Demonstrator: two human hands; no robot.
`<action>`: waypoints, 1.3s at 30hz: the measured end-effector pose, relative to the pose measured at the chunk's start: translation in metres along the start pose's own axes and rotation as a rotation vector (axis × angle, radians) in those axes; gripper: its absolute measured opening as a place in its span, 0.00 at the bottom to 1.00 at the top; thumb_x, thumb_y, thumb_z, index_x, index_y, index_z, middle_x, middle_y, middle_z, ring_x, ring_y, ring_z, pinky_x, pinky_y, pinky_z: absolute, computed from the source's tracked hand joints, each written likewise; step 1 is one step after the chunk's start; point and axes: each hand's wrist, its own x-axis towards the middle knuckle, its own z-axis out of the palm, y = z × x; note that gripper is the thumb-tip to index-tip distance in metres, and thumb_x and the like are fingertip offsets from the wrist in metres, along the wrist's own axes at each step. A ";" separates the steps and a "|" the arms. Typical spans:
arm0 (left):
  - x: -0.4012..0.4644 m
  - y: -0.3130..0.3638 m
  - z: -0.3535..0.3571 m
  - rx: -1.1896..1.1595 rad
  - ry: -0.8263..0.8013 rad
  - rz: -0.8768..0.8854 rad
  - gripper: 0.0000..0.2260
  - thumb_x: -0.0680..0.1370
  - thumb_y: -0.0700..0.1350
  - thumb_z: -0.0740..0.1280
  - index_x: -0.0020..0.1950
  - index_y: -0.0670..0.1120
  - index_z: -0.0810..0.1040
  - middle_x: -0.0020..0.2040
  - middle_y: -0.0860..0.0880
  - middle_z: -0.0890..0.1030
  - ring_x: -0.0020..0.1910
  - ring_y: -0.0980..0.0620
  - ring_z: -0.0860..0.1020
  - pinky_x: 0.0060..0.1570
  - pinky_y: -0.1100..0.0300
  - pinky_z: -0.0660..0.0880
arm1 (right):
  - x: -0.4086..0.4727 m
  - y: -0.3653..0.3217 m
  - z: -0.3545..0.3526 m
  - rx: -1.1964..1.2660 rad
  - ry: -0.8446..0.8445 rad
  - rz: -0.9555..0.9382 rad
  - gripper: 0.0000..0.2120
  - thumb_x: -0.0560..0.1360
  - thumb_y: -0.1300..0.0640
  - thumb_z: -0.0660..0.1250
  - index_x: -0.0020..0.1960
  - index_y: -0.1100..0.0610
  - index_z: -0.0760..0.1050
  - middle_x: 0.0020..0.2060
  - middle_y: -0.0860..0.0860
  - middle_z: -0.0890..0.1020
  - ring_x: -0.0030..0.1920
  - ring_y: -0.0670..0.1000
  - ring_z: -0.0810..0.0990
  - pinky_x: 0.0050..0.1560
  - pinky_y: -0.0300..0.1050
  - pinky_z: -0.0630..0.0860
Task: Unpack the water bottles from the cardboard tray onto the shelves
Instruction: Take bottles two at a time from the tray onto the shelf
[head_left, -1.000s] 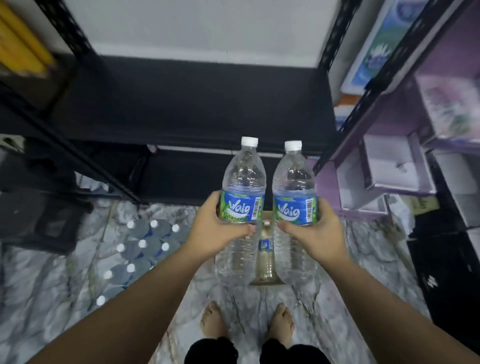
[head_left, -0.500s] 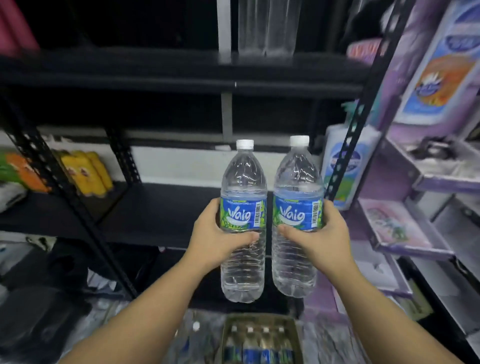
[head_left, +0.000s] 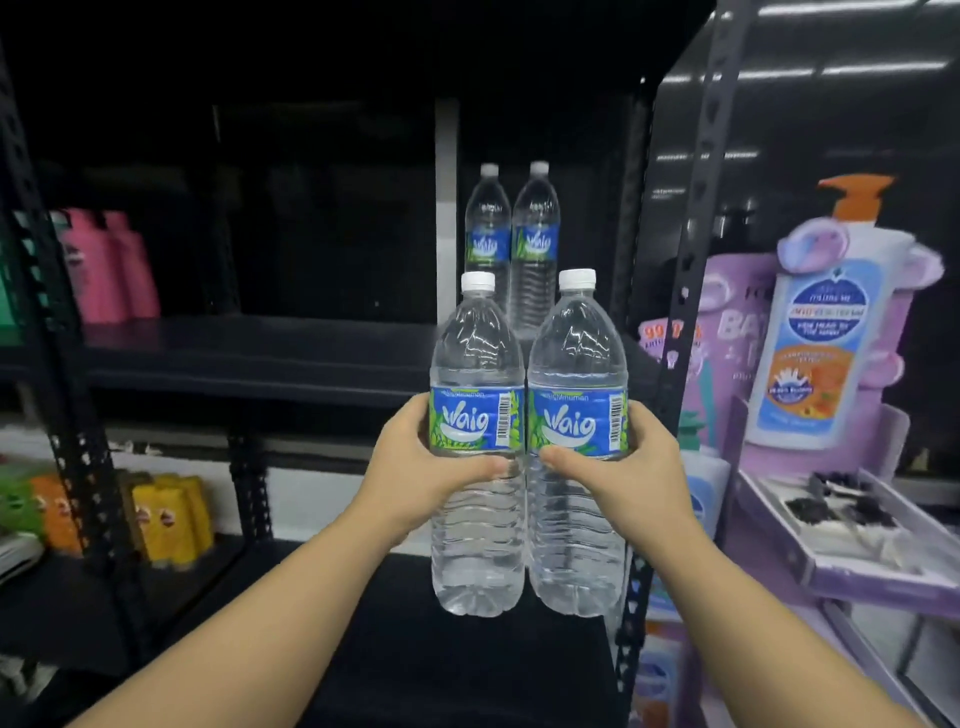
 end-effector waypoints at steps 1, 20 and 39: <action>0.009 0.006 0.000 -0.006 0.007 0.012 0.31 0.62 0.38 0.86 0.62 0.48 0.80 0.53 0.51 0.88 0.52 0.51 0.87 0.56 0.49 0.83 | 0.009 -0.005 0.000 0.005 -0.001 -0.017 0.25 0.62 0.59 0.86 0.54 0.49 0.80 0.46 0.44 0.89 0.46 0.47 0.88 0.53 0.55 0.84; 0.213 0.063 -0.041 0.040 0.015 0.249 0.32 0.60 0.45 0.87 0.61 0.49 0.80 0.53 0.52 0.88 0.52 0.52 0.87 0.59 0.45 0.82 | 0.195 -0.066 0.055 0.070 0.060 -0.168 0.24 0.63 0.57 0.86 0.56 0.53 0.82 0.48 0.47 0.89 0.49 0.48 0.88 0.57 0.56 0.84; 0.245 -0.011 -0.027 0.181 -0.084 0.237 0.37 0.67 0.59 0.82 0.71 0.64 0.67 0.59 0.65 0.82 0.57 0.68 0.81 0.56 0.63 0.76 | 0.213 0.004 0.058 -0.232 -0.041 -0.143 0.46 0.55 0.45 0.88 0.64 0.42 0.65 0.59 0.40 0.84 0.57 0.39 0.83 0.62 0.51 0.79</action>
